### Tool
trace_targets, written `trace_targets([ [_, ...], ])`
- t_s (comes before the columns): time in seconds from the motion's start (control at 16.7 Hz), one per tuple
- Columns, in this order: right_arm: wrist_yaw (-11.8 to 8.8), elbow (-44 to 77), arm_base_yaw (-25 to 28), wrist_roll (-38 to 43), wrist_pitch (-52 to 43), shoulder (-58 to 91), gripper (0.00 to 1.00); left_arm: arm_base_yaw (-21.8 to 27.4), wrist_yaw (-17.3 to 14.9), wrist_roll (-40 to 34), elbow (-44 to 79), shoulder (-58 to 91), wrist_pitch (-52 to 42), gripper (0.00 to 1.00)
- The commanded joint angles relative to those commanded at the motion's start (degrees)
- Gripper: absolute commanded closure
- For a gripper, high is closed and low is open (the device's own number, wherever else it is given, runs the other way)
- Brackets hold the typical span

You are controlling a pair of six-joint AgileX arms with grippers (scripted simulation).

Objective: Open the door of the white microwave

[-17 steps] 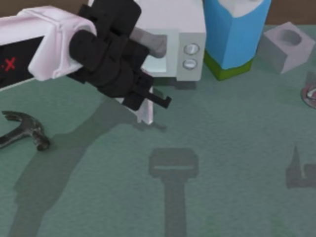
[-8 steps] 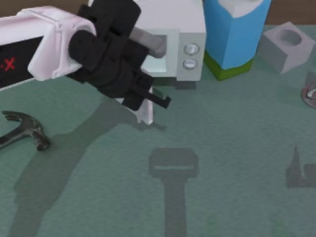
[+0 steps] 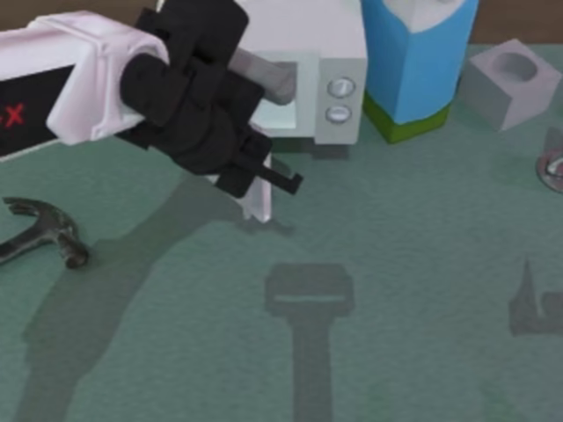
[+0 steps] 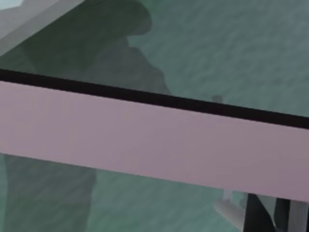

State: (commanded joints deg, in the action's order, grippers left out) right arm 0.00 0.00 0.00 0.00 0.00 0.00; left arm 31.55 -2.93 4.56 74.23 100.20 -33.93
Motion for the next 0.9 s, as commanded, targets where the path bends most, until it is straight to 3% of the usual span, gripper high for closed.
trace_targets([
  [0.42, 0.0, 0.0, 0.0, 0.0, 0.0, 0.0, 0.0, -3.31, -4.42, 8.37, -3.5, -3.31, -0.35, 1.0],
  [0.9, 0.0, 0.0, 0.0, 0.0, 0.0, 0.0, 0.0, -3.34, -4.47, 8.44, -3.52, -3.35, -0.35, 1.0],
])
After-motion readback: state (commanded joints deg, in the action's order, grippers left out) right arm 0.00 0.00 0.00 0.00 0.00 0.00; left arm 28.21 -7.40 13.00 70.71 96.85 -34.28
